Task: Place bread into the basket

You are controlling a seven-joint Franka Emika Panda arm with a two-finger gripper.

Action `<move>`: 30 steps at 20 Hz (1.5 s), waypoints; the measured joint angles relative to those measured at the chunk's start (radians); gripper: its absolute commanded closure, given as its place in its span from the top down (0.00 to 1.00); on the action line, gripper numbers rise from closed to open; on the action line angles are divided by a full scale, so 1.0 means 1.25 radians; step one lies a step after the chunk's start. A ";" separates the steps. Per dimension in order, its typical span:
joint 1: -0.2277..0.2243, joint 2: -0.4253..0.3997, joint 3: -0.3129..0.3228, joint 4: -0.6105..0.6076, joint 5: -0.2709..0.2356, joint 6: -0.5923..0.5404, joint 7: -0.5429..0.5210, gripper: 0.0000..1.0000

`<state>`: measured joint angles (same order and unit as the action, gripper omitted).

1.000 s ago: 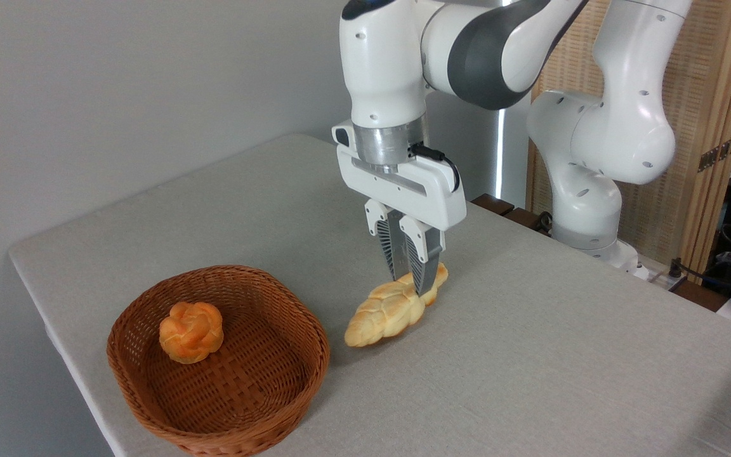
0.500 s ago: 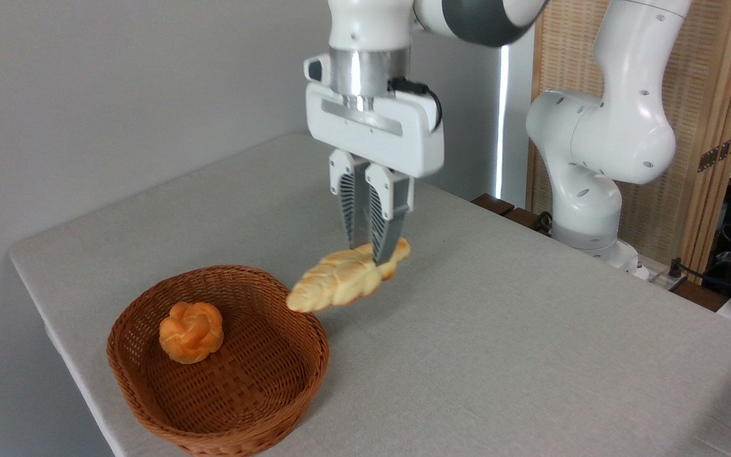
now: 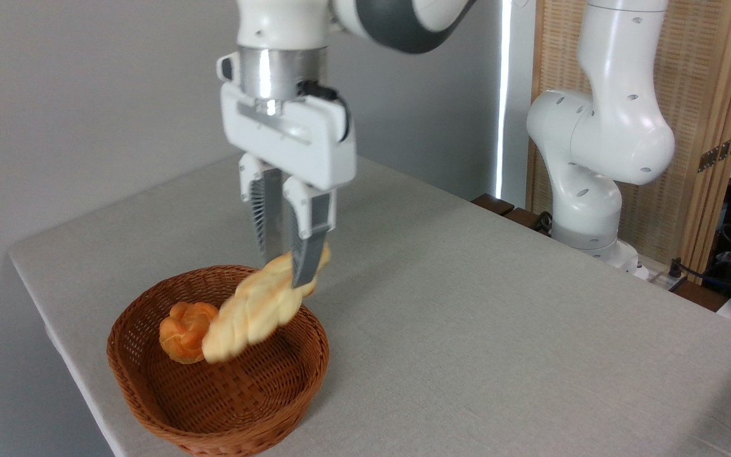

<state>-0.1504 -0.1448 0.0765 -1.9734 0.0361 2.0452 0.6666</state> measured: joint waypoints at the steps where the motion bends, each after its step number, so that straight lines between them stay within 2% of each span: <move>1: -0.001 0.019 -0.002 0.010 0.000 0.010 -0.001 0.64; 9: -0.009 0.085 -0.020 0.045 -0.001 0.040 -0.004 0.73; 12: -0.009 0.092 -0.023 0.051 -0.001 0.040 -0.004 0.84; 15: -0.009 0.093 -0.023 0.052 -0.001 0.040 -0.004 1.00; 23: -0.009 0.092 -0.025 0.066 -0.001 0.040 -0.100 1.00; 28: -0.010 0.093 -0.034 0.081 -0.001 0.036 -0.101 1.00; 30: -0.010 0.095 -0.040 0.084 -0.013 0.013 -0.101 1.00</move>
<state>-0.1628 -0.0265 0.0263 -1.8690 0.0197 2.0614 0.5400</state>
